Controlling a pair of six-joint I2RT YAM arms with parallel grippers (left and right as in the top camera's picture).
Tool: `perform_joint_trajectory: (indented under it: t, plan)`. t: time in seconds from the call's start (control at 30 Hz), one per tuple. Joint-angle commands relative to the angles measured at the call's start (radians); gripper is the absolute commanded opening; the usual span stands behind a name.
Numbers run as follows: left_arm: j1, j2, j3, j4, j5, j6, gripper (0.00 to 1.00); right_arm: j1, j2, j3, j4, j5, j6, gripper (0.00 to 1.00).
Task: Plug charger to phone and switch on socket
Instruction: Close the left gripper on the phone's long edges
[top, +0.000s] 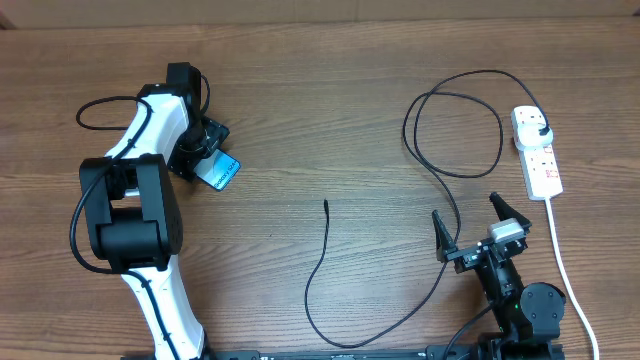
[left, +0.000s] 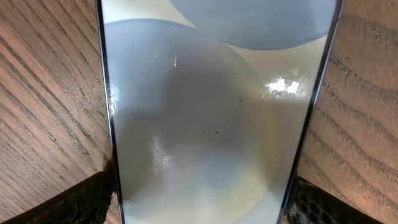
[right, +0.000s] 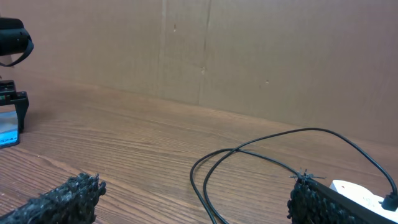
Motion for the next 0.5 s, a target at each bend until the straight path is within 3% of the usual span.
perform_joint_trajectory:
  t: [0.0, 0.47]
  plan:
    - [0.002, 0.027, -0.01, -0.006, -0.009, 0.015, 0.88, 0.005, -0.005, -0.011, 0.006, -0.004, -0.004, 1.0]
    - [-0.011, 0.027, -0.01, -0.006, -0.006, 0.014, 0.82, 0.005, -0.005, -0.011, 0.006, -0.004, -0.004, 1.0]
